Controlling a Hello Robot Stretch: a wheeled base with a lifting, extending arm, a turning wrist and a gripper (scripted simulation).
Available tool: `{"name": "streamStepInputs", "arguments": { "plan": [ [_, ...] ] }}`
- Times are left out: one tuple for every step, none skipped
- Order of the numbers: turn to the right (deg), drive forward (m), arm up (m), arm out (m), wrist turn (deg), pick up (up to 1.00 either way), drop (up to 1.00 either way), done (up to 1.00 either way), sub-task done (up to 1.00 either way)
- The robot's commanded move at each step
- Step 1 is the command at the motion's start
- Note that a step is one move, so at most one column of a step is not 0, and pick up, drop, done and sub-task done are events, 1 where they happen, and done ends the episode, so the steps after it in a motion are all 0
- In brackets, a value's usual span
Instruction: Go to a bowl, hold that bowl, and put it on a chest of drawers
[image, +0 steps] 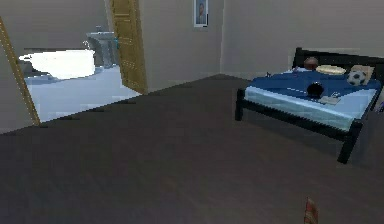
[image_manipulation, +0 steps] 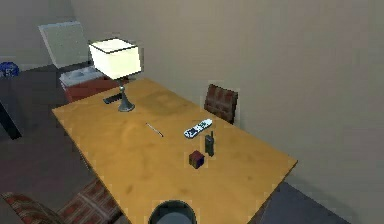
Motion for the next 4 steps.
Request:
{"name": "streamStepInputs", "arguments": {
  "plan": [
    [0.0, 0.00, 0.22, 0.00, 0.0, 0.00, 0.00, 0.00, 0.00],
    [0.0, 0.00, 0.00, 0.00, 45.0, 0.00, 0.00, 0.00, 0.00],
    [0.0, 0.00, 0.00, 0.00, 45.0, 0.00, 0.00, 0.00, 0.00],
    [0.0, 0.00, 0.00, 0.00, 45.0, 0.00, 0.00, 0.00, 0.00]
  ]
}}
